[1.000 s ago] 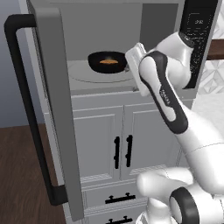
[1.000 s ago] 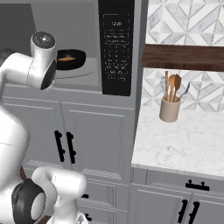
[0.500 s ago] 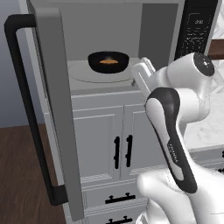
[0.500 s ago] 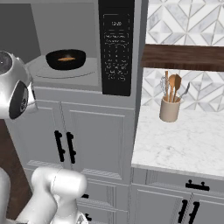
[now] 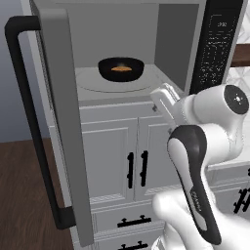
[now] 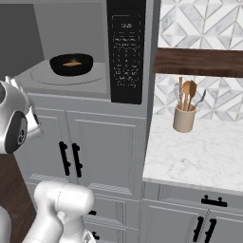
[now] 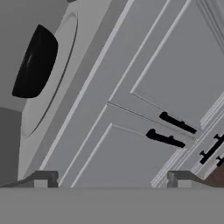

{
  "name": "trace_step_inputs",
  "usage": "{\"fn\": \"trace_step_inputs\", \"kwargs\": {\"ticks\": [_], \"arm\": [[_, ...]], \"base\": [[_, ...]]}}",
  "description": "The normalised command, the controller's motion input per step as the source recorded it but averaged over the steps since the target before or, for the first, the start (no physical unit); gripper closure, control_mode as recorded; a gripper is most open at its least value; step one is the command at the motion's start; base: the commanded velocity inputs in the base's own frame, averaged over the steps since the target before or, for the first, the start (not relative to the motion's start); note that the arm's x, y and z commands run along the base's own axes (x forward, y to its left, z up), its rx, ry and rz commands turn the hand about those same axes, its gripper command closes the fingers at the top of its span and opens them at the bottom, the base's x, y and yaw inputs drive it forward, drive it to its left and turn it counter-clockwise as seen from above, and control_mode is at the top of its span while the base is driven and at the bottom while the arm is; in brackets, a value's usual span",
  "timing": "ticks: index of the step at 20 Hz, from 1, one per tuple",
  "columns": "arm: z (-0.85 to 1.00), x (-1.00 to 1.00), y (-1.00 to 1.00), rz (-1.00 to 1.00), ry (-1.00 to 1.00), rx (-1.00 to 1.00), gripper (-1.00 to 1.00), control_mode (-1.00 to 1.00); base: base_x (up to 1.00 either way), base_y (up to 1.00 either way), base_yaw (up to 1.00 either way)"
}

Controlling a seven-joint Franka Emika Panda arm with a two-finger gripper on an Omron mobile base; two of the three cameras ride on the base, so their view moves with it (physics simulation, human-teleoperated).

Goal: Open the microwave, place the bowl with waffle inside the microwave, then close the microwave door and turn it on.

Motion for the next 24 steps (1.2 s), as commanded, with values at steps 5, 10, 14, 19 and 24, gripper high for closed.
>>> {"fn": "trace_step_inputs", "kwargs": {"ticks": [5,10,14,19,24], "arm": [[-0.33,-0.43,0.06,0.26,-0.22,-0.23,-1.0,-1.0],[-0.33,-0.33,0.53,0.04,-0.3,-0.42,-1.0,-1.0],[-0.19,0.0,0.62,-0.05,-0.31,-0.37,-1.0,-1.0],[-0.05,0.58,0.07,-0.01,-0.28,-0.17,-1.0,-1.0],[-0.02,0.68,0.0,0.0,-0.3,-0.13,-1.0,-1.0]], "base": [[0.0,0.0,0.0],[0.0,0.0,0.0],[0.0,0.0,0.0],[0.0,0.0,0.0],[0.0,0.0,0.0]]}}
